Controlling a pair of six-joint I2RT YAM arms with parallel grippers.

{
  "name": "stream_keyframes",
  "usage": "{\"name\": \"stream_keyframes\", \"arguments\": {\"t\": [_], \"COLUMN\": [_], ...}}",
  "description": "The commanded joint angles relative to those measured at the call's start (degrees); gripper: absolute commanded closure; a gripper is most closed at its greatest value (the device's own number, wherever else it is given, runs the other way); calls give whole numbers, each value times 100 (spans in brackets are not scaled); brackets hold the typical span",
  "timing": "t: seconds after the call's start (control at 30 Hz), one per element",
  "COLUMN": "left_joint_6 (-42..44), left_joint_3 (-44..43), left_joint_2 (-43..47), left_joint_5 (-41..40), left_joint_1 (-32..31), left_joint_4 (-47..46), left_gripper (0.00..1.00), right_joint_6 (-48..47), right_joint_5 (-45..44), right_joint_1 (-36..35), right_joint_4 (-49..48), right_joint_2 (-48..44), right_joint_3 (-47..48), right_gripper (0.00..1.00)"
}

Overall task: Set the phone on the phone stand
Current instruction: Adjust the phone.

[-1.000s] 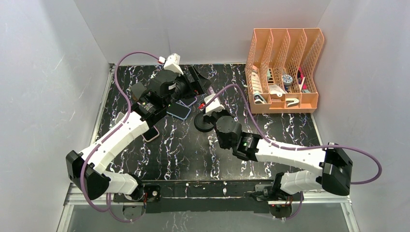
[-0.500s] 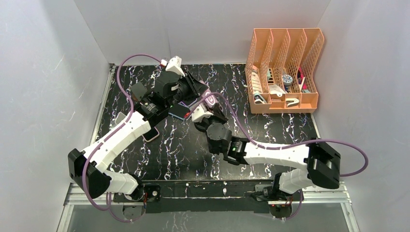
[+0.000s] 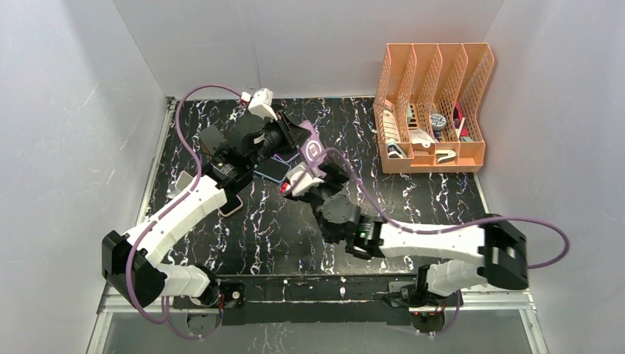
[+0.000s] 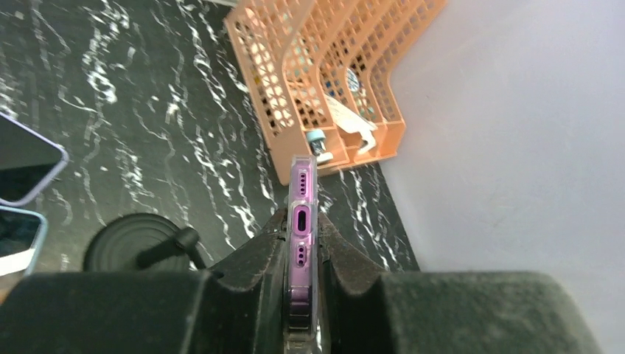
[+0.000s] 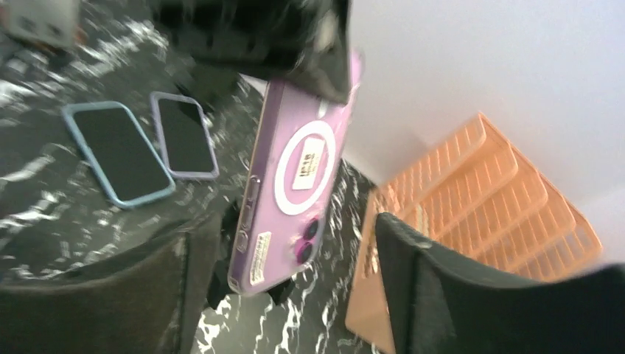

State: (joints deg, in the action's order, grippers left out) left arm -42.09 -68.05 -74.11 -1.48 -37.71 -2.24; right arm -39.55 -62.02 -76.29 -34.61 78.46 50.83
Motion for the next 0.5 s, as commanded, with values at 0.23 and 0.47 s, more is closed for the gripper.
{"name": "stream_keyframes", "arguments": {"t": [0.23, 0.47], "left_joint_6": [1028, 777], "left_joint_3": [-97, -49], "left_joint_2": [498, 549], "left_joint_5": [834, 3240], "left_joint_1": [824, 1249], "left_joint_4": [-892, -2189], "left_gripper": [100, 100], "right_joint_6": [2472, 2907], "right_joint_5": [4023, 5711], "right_joint_1": [-98, -2], "right_joint_4": [1988, 3914], "right_joint_2": [-2918, -3281], "right_joint_3": [196, 1227], "right_gripper": [1, 1]}}
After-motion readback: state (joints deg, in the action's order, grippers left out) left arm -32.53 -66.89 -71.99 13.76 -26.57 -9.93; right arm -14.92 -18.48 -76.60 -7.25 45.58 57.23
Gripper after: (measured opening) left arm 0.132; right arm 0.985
